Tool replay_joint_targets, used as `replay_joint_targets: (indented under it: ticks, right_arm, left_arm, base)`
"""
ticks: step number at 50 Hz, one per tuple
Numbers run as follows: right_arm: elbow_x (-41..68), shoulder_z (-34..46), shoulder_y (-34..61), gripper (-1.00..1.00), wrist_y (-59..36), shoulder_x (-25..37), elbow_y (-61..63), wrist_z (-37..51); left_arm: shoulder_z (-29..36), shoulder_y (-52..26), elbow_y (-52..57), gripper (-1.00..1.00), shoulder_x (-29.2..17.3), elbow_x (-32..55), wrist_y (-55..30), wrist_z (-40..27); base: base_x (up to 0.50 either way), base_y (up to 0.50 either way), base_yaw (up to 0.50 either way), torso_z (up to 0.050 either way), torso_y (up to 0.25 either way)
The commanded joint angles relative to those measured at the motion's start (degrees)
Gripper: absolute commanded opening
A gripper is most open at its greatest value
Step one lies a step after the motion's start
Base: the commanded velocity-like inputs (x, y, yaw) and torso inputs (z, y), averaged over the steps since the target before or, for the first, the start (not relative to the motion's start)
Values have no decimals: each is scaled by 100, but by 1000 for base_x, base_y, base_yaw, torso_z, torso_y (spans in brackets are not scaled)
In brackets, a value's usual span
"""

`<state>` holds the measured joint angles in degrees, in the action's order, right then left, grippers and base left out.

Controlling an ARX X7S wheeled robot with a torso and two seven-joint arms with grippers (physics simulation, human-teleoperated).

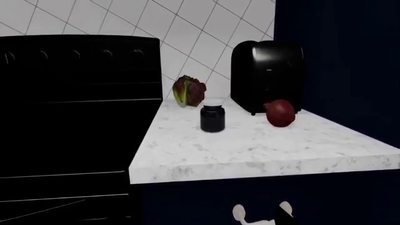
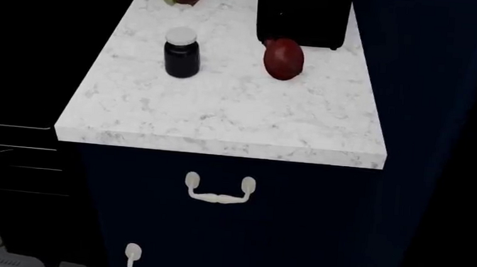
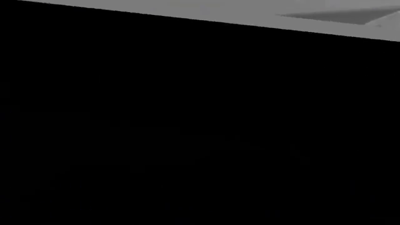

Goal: Close the fridge doors

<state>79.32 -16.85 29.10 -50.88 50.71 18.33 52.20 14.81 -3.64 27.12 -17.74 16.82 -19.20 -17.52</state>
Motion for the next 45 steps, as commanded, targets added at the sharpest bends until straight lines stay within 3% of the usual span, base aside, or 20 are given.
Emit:
replay_joint_targets:
  ticks: [1, 25, 33, 45]
  right_arm:
    - [-589, 137, 1186, 100, -221, 438, -464, 156]
    - [-1475, 1715, 3094, 100, -428, 280, -1676, -368]
    - [-2189, 2685, 4164, 100, -443, -35, -2258, -1018]
    - [-2473, 3061, 4673, 100, -445, -222, -2545, -1286]
  left_arm:
    - [-7, 14, 2, 100, -14, 37, 51, -14]
    - [26, 7, -5, 100, -45, 59, 55, -78]
    - [32, 14, -23, 100, -44, 59, 97, -100]
    - [37, 2, -5, 100, -56, 68, 94, -147]
  base:
    - [0, 0, 0, 0, 0]
    - [2, -1, 0, 2, 4]
    - [7, -1, 3, 3, 3]
    - [17, -5, 8, 0, 0]
